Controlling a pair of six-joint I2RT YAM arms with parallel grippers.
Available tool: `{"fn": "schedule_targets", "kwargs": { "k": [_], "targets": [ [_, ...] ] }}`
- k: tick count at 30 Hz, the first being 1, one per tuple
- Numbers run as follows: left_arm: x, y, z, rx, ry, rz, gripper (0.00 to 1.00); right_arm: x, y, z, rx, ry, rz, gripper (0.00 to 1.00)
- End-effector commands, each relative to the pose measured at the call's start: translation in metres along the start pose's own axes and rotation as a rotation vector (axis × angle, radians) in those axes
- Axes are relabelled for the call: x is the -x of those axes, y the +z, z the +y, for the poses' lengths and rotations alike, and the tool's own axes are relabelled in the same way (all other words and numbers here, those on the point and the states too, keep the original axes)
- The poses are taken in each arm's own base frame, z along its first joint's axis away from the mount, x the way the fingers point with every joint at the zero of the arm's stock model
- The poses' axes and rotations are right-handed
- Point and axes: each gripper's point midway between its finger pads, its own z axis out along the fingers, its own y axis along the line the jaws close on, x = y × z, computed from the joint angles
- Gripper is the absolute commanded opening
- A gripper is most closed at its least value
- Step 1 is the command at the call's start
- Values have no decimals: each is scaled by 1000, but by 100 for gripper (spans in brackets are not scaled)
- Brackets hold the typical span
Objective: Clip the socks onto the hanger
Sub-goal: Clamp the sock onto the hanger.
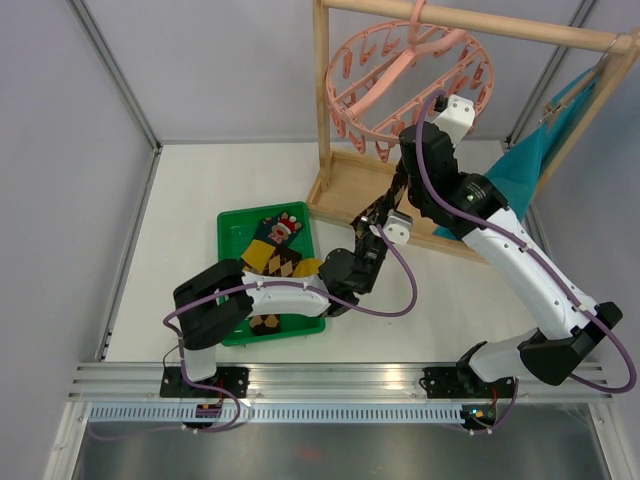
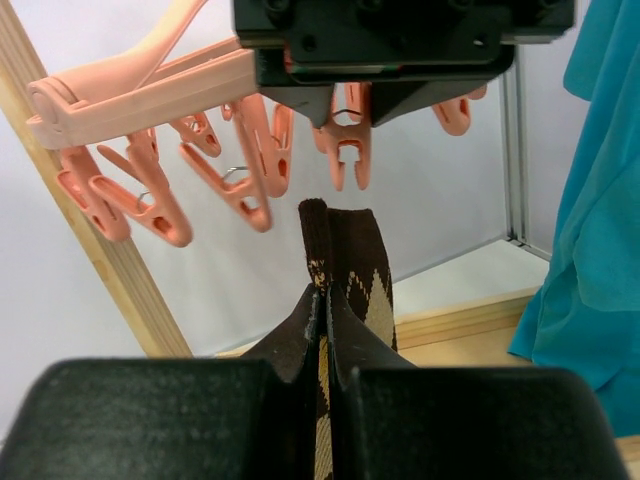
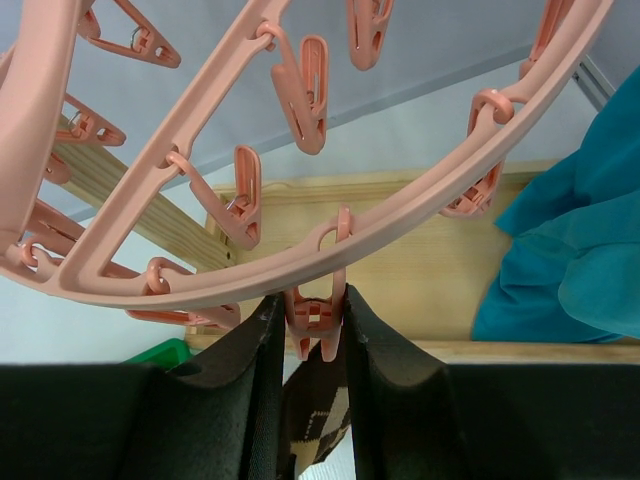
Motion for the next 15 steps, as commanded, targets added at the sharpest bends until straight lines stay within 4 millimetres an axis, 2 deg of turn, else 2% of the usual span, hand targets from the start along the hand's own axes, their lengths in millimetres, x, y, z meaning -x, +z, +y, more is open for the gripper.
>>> {"fn": "schedule_targets", "kwargs": {
  "k": [1,15],
  "targets": [
    [23,4,2,13,-74,-105,2,25,-4,12,32,95,-50,0],
    [32,14,2,20,-63,-139,2,16,1,14,30,76,-27,0]
  ]
}}
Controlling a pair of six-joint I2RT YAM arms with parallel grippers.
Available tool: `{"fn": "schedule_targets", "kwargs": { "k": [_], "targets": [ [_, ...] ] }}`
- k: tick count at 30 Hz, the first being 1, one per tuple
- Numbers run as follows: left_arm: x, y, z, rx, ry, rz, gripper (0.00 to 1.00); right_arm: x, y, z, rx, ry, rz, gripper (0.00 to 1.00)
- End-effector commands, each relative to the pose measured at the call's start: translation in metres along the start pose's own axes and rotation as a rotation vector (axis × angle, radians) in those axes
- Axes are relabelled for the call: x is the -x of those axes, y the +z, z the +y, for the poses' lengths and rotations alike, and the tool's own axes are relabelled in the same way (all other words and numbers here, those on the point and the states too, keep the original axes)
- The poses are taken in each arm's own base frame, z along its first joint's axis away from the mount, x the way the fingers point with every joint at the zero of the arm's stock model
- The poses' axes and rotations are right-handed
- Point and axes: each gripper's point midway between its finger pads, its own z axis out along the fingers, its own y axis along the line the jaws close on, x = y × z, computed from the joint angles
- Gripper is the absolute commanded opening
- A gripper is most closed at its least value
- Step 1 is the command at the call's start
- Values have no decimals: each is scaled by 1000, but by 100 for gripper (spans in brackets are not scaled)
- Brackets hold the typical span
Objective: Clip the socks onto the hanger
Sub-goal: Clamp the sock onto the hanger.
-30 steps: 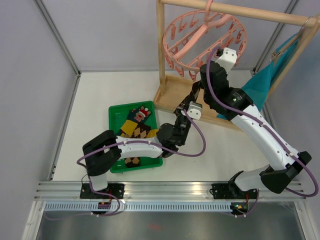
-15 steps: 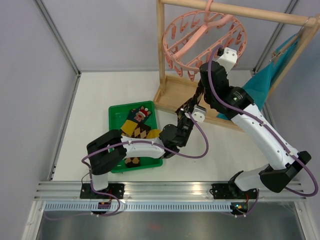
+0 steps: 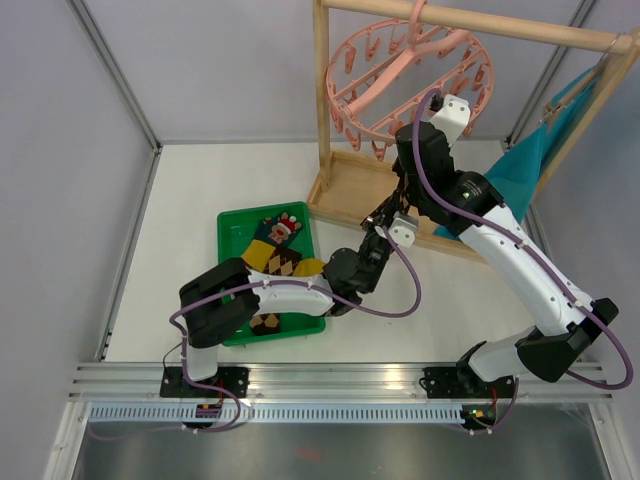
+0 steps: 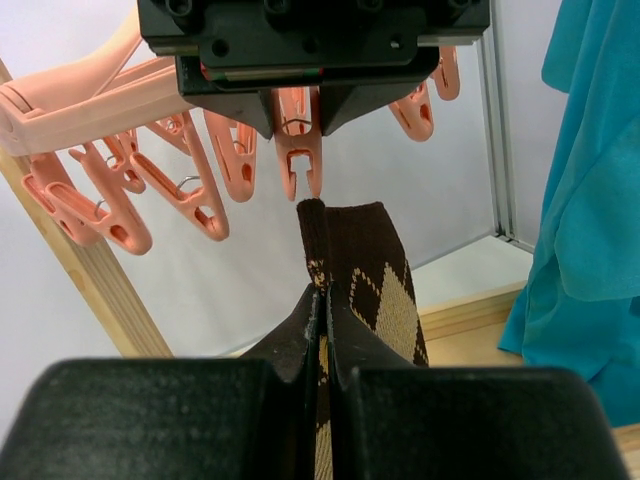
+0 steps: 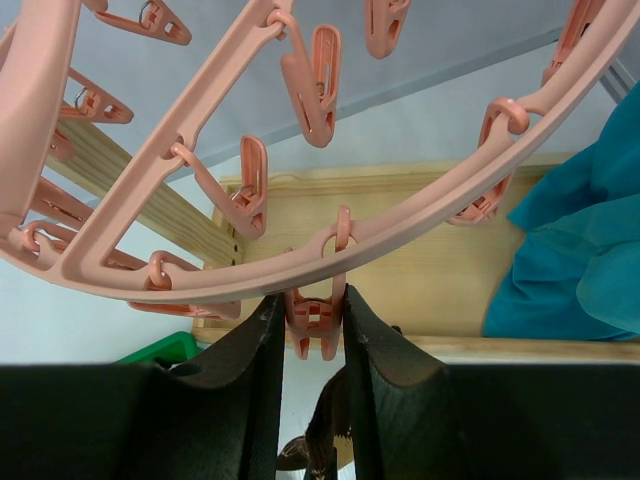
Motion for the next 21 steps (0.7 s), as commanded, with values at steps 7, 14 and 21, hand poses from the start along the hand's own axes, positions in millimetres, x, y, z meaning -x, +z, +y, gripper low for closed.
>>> {"fn": "schedule_targets", "kwargs": {
  "k": [7,14,21],
  "targets": [
    [37,18,22,80,-62,-123,2,26,-4,6,8,68,-60,0],
    [32,17,24,65,-62,-119,2,30,-4,7,3,65,-66,0],
    [28,15,20,43,-63,-114,2,34,-4,9,0,65,-71,0]
  ]
}}
